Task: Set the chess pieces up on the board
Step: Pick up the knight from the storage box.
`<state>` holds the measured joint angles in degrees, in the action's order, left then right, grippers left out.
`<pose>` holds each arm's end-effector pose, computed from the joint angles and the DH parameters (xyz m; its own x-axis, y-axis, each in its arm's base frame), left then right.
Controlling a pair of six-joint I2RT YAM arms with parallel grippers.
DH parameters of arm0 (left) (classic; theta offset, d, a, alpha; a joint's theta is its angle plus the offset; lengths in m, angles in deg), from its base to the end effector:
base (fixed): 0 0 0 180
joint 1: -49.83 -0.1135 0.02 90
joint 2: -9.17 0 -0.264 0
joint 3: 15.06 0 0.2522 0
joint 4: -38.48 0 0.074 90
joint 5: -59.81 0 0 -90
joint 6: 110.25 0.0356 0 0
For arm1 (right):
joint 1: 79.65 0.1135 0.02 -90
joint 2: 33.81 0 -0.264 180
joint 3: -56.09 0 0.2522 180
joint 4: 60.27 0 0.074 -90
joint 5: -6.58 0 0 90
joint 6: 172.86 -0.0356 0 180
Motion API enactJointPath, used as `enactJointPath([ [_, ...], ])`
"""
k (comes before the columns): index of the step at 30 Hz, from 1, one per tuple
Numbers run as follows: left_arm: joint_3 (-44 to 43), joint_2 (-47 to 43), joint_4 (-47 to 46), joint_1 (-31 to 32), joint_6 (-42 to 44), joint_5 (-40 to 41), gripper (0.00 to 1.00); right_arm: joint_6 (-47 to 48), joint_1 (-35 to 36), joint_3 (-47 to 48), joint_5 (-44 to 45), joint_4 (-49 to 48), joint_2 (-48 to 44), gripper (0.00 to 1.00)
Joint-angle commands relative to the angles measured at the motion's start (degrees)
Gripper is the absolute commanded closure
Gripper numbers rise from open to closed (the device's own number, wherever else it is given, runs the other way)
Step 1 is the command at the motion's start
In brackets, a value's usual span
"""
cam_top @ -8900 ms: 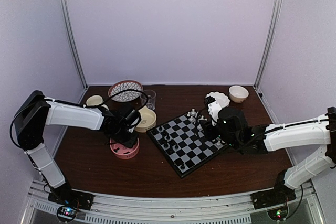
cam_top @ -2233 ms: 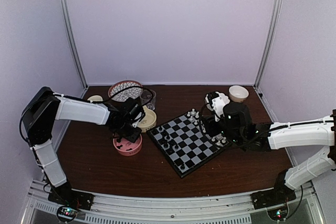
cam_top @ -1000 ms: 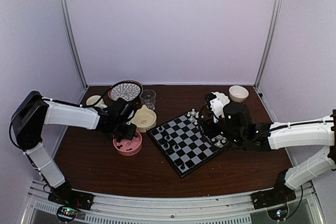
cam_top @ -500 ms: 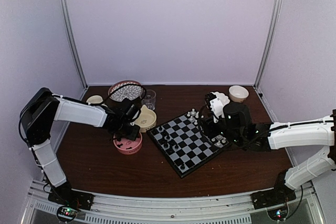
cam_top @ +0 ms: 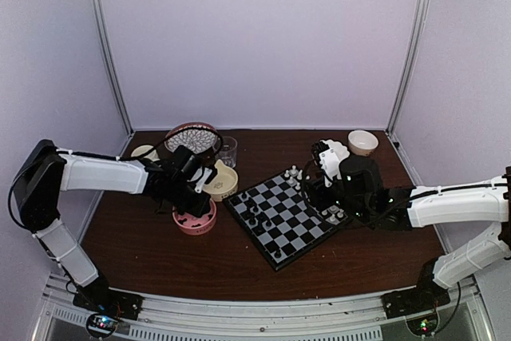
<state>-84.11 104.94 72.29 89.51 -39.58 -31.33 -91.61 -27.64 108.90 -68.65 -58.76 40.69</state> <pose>0.2502 -0.2085 0.1674 -0.8461 0.2719 -0.4585 0.3877 0.9042 -0.1792 0.1816 0.2178 0.2320 -0.3336 -0.1882 -0.9237 -0.5738 0.8180 0.0406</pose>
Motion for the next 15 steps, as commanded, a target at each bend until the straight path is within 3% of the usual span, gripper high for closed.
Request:
enactJointPath([
  [1,2.64,-5.33,-2.98,-0.31,-0.85,1.30,0.85,0.48,-0.24,1.03,-0.04,-0.14,0.12,0.48],
  [9,0.69,-3.93,1.49,-0.31,-2.76,14.26,0.77,0.41,-0.23,1.03,-0.21,-0.06,0.03,0.48],
  [15,-1.93,0.22,3.88,-0.39,-2.65,16.86,0.72,0.31,-0.23,0.94,-0.28,0.02,-0.30,0.48],
])
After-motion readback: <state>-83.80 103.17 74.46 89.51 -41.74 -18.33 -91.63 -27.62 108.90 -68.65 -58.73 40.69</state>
